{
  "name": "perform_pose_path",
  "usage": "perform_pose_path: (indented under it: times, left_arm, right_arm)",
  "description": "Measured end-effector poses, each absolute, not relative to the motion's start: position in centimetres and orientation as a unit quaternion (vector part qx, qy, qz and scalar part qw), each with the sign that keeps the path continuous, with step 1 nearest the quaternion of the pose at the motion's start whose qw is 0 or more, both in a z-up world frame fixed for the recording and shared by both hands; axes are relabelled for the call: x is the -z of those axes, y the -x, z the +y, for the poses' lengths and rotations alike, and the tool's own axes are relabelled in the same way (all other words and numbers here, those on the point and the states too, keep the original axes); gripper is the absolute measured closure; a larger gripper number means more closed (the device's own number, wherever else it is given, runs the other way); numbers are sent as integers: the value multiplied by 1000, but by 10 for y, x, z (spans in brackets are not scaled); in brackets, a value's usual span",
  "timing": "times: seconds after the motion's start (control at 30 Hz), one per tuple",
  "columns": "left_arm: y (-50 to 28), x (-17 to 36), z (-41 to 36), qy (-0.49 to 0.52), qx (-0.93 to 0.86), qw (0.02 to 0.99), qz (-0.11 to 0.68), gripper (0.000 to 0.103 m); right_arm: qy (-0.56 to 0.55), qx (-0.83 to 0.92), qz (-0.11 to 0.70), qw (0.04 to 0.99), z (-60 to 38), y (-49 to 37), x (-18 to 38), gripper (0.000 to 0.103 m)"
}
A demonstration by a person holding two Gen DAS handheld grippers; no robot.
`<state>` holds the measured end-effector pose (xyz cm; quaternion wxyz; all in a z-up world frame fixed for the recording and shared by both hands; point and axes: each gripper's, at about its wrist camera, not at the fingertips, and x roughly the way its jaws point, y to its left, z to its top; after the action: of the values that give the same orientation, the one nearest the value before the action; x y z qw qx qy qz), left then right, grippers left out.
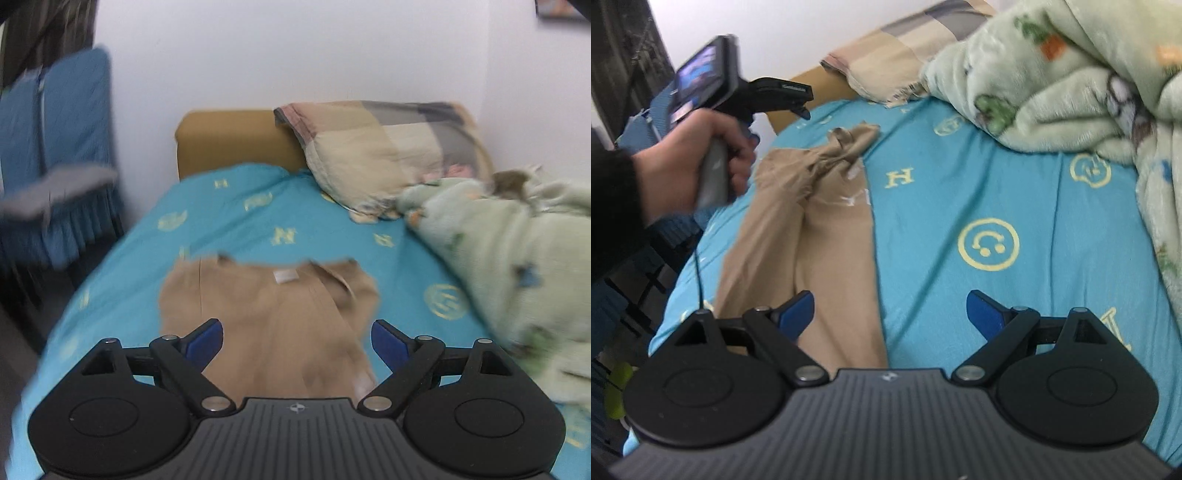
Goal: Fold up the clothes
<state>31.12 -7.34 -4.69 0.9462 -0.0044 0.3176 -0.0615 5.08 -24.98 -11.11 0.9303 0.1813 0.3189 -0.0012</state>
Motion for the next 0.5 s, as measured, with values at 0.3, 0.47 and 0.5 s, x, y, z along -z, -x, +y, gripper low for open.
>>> perform_pose_path:
  times: [0.3,0.47,0.5]
  left_arm:
    - [-120,31,-17,56,77,926,366,14]
    - [-50,23,0,50,79,925,368,14]
    - [-39,23,3,48,82,925,367,14]
  right_arm:
    - [-153,-30,272,950,-241,-29,87,12]
    - [-139,-29,257,956,-236,-14,75,12]
    - [-138,-27,257,956,-235,-11,72,12]
